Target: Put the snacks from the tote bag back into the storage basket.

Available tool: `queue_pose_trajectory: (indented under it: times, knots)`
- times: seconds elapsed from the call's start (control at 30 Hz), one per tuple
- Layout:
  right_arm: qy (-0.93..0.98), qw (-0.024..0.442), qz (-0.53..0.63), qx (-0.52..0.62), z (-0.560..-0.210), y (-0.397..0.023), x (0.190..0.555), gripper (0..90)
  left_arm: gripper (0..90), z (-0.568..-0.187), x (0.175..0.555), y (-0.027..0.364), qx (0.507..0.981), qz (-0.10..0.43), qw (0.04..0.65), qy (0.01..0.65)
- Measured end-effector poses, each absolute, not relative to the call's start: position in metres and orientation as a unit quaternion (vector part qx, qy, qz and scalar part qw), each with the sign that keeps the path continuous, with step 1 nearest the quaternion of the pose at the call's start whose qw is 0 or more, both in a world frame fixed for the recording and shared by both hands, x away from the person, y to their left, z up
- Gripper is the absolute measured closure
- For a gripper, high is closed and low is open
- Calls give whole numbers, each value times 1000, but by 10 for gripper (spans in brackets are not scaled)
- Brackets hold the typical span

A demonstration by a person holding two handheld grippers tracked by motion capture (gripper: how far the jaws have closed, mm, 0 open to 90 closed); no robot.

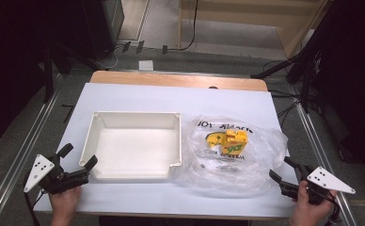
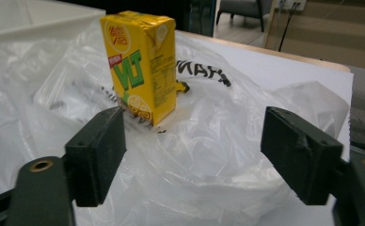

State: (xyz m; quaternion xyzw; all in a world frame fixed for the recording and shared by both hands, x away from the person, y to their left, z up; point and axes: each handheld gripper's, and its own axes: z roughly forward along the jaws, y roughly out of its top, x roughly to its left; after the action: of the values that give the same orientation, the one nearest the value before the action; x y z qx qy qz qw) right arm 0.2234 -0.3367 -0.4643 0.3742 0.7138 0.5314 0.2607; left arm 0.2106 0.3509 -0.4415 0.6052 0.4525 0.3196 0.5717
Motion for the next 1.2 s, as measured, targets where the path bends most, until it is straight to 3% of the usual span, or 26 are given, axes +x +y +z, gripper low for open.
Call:
queue_pose_trajectory:
  times: [0.3,0.4,0.53,1.2]
  knots:
    - [767,245,496,327,-437,-333,239,296,0,-442,211,348,614,322,565,447]
    - [774,232,491,327,-430,-332,246,346,0,-442,211,348,612,321,567,449]
    - [797,198,472,321,-418,-324,256,332,0,-441,211,348,612,320,567,449]
    - [891,159,344,249,-382,-286,314,345,0,-441,212,346,620,322,563,440]
